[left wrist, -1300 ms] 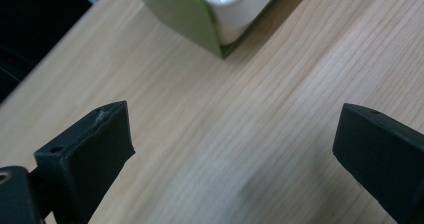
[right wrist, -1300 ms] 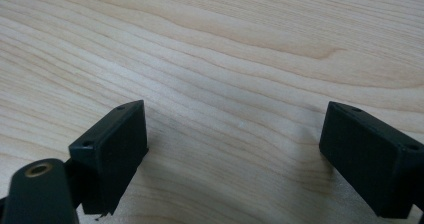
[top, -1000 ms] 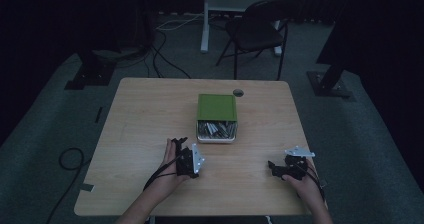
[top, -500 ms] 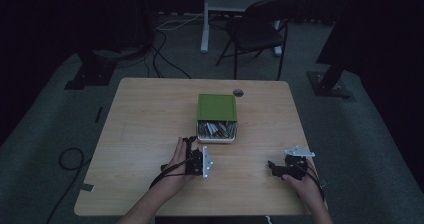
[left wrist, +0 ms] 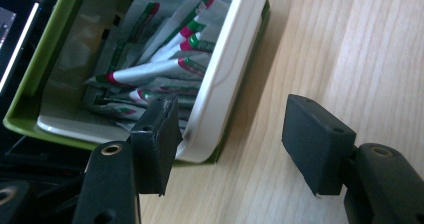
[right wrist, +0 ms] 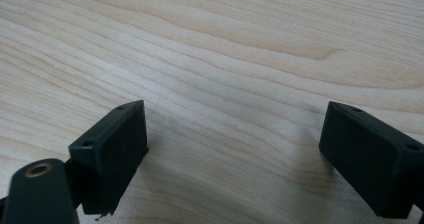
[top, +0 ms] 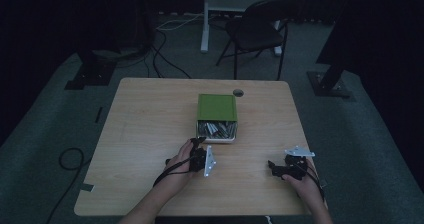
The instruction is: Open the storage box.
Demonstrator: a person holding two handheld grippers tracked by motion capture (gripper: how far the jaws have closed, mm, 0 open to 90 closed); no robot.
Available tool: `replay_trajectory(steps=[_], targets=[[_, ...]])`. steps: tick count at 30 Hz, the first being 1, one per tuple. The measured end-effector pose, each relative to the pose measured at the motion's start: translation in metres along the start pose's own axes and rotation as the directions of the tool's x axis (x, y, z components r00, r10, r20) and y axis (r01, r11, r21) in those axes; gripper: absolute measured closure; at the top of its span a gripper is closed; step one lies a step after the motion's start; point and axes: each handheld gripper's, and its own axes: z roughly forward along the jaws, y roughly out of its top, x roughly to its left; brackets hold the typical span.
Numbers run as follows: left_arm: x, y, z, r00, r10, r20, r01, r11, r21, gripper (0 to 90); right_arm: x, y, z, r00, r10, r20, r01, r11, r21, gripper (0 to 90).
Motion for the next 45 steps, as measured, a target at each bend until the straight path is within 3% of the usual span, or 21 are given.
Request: replay_trajectory(steps=[2, 8, 9, 15, 18, 22, 26, 34, 38, 39, 45], targets=[[0.000, 0.000, 0.002, 0.9994, 0.033, -0.007, -0.033, 0.9993, 0.019, 40.9, 0.000, 0.000, 0.000, 1.0000, 0.000, 0.000, 0.000, 1.000, 0.000, 11.4], [0.001, -0.003, 0.010, 0.9976, 0.061, -0.033, -0.060, 0.9977, 0.032, 47.6, 0.000, 0.000, 0.000, 1.0000, 0.000, 0.000, 0.000, 1.000, 0.000, 11.4], [0.000, -0.003, 0.010, 0.9956, 0.084, -0.041, -0.083, 0.9958, 0.039, 48.2, 0.000, 0.000, 0.000, 1.0000, 0.000, 0.000, 0.000, 1.000, 0.000, 11.4], [0.003, -0.004, 0.015, 0.9899, 0.131, -0.054, -0.128, 0.9902, 0.054, 53.3, 0.000, 0.000, 0.000, 1.0000, 0.000, 0.000, 0.000, 1.000, 0.000, 11.4], [0.004, -0.003, 0.018, 0.9882, 0.141, -0.058, -0.137, 0.9884, 0.065, 54.5, 0.000, 0.000, 0.000, 1.0000, 0.000, 0.000, 0.000, 1.000, 0.000, 11.4], [0.003, -0.003, 0.022, 0.9848, 0.145, -0.095, -0.139, 0.9880, 0.067, 60.0, 0.000, 0.000, 0.000, 1.0000, -0.003, 0.000, 0.003, 1.000, 0.001, 11.5], [0.003, -0.002, 0.026, 0.9788, 0.176, -0.104, -0.168, 0.9823, 0.083, 63.9, 0.000, 0.000, 0.000, 1.0000, -0.003, 0.000, 0.003, 1.000, 0.001, 11.4], [0.003, -0.003, 0.030, 0.9811, 0.160, -0.108, -0.152, 0.9853, 0.078, 63.7, 0.000, 0.000, 0.000, 1.0000, -0.003, 0.000, 0.003, 1.000, 0.001, 11.4], [0.002, -0.003, 0.031, 0.9766, 0.180, -0.117, -0.171, 0.9816, 0.084, 64.6, 0.000, 0.000, 0.000, 1.0000, -0.002, 0.000, 0.002, 1.000, 0.001, 11.4], [0.001, -0.003, 0.031, 0.9725, 0.201, -0.118, -0.192, 0.9781, 0.080, 65.5, 0.000, 0.000, 0.000, 1.0000, -0.003, 0.000, 0.003, 1.000, 0.001, 11.4], [0.003, -0.002, 0.030, 0.9743, 0.203, -0.098, -0.197, 0.9781, 0.068, 67.5, 0.000, 0.000, 0.000, 1.0000, -0.003, 0.000, 0.003, 1.000, 0.001, 11.4]])
